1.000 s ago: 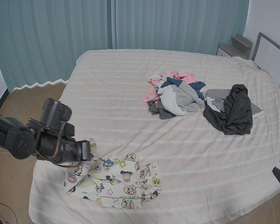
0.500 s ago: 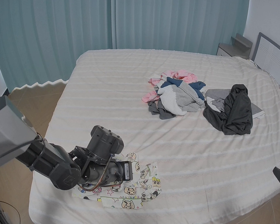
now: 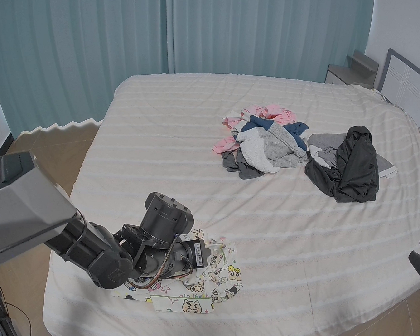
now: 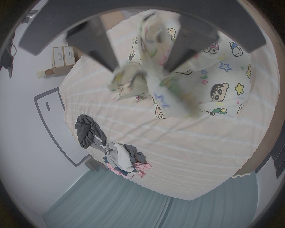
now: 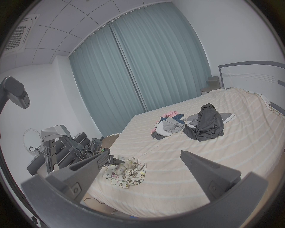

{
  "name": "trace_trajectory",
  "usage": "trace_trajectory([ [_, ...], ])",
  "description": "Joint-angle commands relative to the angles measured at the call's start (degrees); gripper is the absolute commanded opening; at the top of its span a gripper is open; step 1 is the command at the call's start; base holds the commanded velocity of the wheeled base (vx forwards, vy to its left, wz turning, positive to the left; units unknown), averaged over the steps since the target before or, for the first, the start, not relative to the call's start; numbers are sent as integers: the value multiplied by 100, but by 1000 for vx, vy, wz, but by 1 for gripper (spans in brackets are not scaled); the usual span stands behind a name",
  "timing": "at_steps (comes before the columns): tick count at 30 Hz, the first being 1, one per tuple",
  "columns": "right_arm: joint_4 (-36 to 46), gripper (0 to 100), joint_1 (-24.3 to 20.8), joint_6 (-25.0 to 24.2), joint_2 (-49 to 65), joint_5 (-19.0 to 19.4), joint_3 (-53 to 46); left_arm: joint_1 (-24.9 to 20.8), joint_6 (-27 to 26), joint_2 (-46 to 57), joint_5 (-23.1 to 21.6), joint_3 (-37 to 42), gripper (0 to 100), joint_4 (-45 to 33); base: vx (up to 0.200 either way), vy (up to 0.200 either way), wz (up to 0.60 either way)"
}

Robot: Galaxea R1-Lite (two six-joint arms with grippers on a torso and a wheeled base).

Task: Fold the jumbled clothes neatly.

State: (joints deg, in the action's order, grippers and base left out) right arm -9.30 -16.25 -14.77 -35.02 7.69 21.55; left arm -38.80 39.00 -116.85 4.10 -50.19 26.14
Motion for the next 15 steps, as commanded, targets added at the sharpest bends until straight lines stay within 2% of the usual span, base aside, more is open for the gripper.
trace_trajectory([
  [1,-1,100,-1,1,-13,4,-2,4,3,-58,21,-35,100,5,0,0,0],
  [8,-1,100,-1,1,-13,4,-11,224,3,-5,302,27,100,454,0,0,0],
  [13,16,100,-1,1,-31,110,-46,690,11,698,83,528,100,463,0,0,0],
  [15,16,100,-1,-8,-22,145,-46,743,3,813,-14,677,100,463,0,0,0],
])
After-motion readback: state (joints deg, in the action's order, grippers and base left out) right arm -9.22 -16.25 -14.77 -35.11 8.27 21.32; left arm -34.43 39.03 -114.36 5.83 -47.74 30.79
